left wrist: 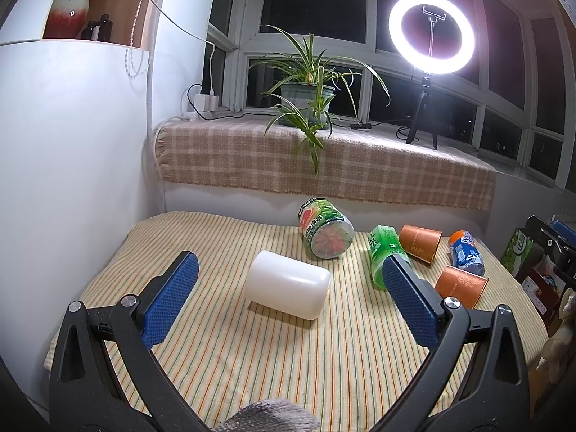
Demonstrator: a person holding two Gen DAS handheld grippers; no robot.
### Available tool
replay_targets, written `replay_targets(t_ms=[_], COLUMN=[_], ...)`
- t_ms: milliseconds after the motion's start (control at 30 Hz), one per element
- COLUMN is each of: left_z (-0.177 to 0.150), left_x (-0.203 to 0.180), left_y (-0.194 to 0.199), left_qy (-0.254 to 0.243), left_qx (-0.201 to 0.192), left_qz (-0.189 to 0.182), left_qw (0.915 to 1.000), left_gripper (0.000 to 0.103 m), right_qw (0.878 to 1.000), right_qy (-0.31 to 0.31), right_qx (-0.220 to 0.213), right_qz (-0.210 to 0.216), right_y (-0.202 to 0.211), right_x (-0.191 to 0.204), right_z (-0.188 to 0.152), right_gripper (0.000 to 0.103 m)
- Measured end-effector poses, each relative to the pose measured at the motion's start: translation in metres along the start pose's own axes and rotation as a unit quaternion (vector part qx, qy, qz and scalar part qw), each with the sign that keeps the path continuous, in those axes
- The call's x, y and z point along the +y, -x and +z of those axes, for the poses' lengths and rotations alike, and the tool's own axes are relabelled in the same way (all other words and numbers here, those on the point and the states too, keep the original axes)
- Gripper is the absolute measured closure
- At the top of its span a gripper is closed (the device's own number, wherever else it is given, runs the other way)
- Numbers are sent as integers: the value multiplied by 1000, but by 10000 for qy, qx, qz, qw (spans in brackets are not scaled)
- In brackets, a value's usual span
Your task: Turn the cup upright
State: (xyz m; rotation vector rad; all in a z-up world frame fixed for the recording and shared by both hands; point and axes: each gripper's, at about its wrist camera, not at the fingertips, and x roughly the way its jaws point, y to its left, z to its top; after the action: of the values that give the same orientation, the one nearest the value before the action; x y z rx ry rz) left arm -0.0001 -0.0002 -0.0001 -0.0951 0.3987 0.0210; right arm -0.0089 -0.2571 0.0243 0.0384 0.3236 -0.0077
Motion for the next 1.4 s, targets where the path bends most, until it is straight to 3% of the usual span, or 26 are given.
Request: replay_targets(t_ms=[1400], left_z=[-2], left_x=[3], left_y=[2], left_qy=[27], left_qx=[17], left_qz=[1], left_qw=[10000], left_gripper=[0], right_qw=[10000], right_qy=[43], right_qx=[27], right_qz=[22], right_y=[-2], right_x=[5], right_z=[0], right_gripper=[20])
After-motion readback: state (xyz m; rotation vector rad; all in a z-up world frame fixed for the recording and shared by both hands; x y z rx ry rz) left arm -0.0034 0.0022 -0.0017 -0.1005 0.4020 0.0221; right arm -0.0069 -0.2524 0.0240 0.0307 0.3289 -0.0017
